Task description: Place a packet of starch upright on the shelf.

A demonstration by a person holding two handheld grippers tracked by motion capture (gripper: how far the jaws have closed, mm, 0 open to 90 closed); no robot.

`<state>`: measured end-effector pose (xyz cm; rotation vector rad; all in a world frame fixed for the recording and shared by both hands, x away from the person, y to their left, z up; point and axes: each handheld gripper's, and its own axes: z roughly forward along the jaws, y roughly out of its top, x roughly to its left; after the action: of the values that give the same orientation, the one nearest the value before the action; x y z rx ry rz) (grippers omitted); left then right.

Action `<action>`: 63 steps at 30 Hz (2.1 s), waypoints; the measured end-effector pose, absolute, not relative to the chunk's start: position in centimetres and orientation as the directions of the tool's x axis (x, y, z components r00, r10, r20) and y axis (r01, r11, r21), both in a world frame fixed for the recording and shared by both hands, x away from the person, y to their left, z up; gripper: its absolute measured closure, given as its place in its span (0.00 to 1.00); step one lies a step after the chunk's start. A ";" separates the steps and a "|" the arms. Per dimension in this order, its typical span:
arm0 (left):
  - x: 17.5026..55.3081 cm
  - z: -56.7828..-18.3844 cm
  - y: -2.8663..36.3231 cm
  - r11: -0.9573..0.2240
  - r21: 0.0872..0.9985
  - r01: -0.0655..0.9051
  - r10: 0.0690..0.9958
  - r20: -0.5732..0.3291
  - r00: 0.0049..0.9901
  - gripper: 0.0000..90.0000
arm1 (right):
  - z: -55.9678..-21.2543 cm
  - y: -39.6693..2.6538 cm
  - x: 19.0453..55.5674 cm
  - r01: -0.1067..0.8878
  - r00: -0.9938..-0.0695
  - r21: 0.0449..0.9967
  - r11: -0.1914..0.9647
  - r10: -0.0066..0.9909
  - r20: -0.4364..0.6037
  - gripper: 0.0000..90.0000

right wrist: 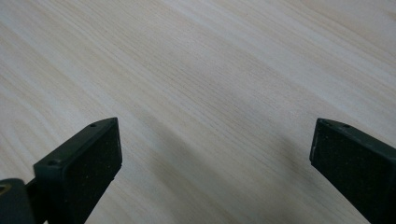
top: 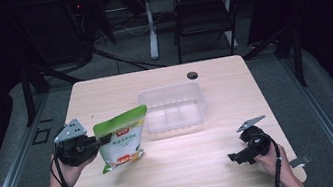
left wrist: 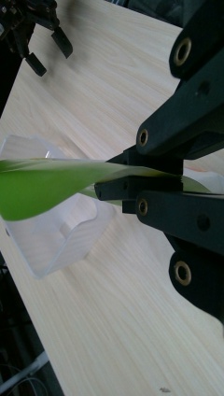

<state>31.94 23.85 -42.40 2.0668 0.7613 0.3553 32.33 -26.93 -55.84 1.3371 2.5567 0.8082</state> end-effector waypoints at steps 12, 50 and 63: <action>32.9 -41.0 22.5 -0.445 0.817 0.366 0.609 -0.024 0.793 1.00 | -55.9 -26.9 32.4 0.718 -0.594 0.522 0.459 0.796 0.117 0.02; 37.4 -36.6 17.3 -0.428 0.847 0.315 0.567 -0.019 0.823 1.00 | -55.8 -27.0 32.4 0.716 -0.597 0.521 0.465 0.794 0.112 0.02; 39.5 -36.1 16.2 -0.406 0.854 0.325 0.593 -0.024 0.805 1.00 | -55.7 -27.0 32.4 0.714 -0.603 0.520 0.468 0.789 0.118 0.02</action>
<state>39.49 16.18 -36.10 2.0260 0.6812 0.3512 32.38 -27.01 -55.71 1.3247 2.5709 0.8087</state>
